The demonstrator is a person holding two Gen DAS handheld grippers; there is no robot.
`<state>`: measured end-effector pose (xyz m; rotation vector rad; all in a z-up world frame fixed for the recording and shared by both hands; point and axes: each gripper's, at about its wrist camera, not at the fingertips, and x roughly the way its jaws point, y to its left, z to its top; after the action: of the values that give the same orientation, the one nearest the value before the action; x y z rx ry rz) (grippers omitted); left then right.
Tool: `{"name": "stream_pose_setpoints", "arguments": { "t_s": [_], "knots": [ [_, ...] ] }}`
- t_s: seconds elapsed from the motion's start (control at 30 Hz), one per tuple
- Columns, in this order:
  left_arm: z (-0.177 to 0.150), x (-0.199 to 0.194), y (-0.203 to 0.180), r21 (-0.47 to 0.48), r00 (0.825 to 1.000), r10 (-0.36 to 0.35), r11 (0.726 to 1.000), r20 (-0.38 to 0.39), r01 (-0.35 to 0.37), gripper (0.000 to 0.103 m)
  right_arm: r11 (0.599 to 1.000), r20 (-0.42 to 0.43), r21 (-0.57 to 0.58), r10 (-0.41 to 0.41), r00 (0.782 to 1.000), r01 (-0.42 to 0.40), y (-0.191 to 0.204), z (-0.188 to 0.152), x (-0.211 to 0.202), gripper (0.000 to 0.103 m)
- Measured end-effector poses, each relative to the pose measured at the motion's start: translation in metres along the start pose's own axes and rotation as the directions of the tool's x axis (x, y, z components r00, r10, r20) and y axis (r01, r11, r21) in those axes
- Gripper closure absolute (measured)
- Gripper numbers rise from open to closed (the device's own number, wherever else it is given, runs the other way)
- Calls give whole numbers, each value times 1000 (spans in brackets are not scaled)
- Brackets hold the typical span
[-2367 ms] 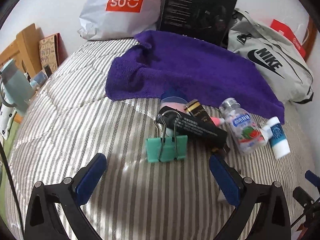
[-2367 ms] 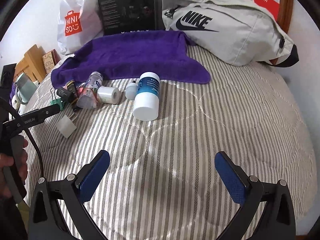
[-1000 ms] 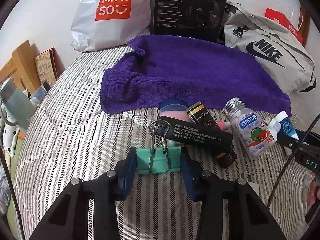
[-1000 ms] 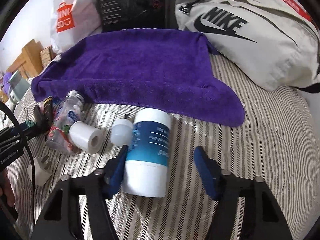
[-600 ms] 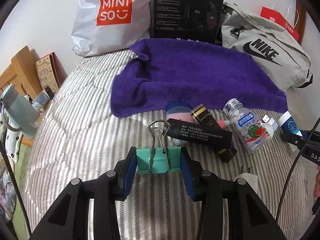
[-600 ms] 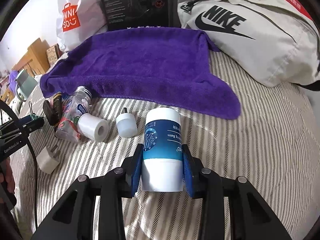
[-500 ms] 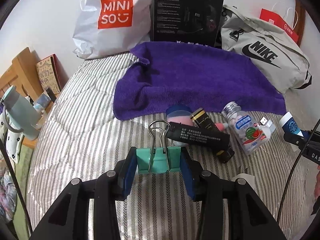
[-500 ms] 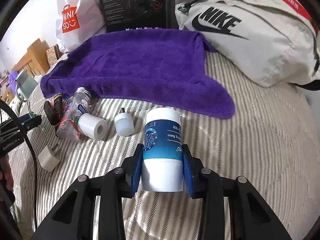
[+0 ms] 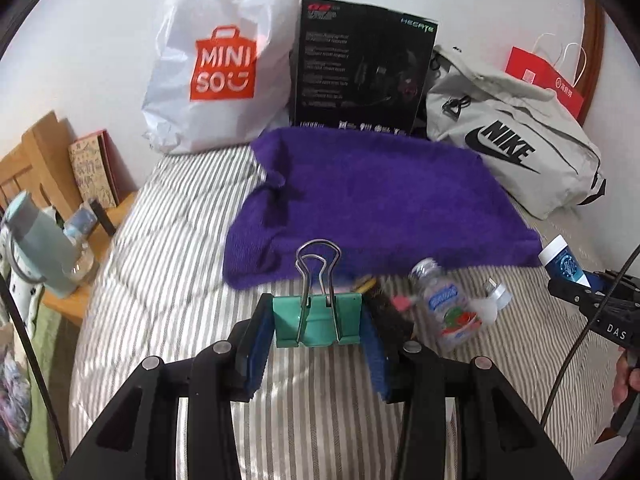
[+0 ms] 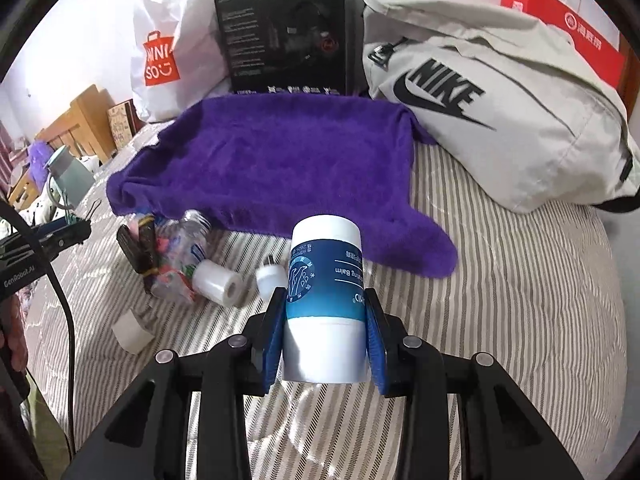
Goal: Organize rigid objects
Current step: 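Carry the clip and bottle onto the purple towel and open both tools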
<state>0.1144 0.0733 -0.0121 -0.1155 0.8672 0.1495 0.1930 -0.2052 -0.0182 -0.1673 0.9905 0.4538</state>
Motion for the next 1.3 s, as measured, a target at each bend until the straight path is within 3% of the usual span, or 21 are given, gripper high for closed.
{"name": "stream_pose_setpoints", "arguments": {
  "t_s": [0.47, 0.53, 0.67, 0.87, 1.1, 1.3],
  "knots": [
    [63, 31, -16, 61, 999, -46, 997, 15, 45, 63, 1000, 46, 20, -2, 999, 1, -3, 56, 2, 67],
    [68, 39, -16, 61, 999, -48, 997, 8, 47, 63, 999, 47, 3, -35, 998, 35, -2, 65, 11, 67],
    [79, 61, -15, 57, 999, -50, 997, -9, 50, 63, 999, 34, 24, 26, 999, -27, -8, 81, 30, 67],
    [98, 105, -15, 51, 997, -58, 997, -46, 60, 63, 999, 9, 26, 36, 999, -36, -10, 105, 68, 67],
    [113, 156, -21, 58, 992, -74, 995, -99, 80, 63, 1000, -39, 22, 8, 999, -8, -15, 121, 114, 67],
    [115, 172, -27, 71, 989, -68, 994, -131, 78, 63, 1000, -74, -1, -20, 997, 20, -14, 122, 135, 67]
  ]
}}
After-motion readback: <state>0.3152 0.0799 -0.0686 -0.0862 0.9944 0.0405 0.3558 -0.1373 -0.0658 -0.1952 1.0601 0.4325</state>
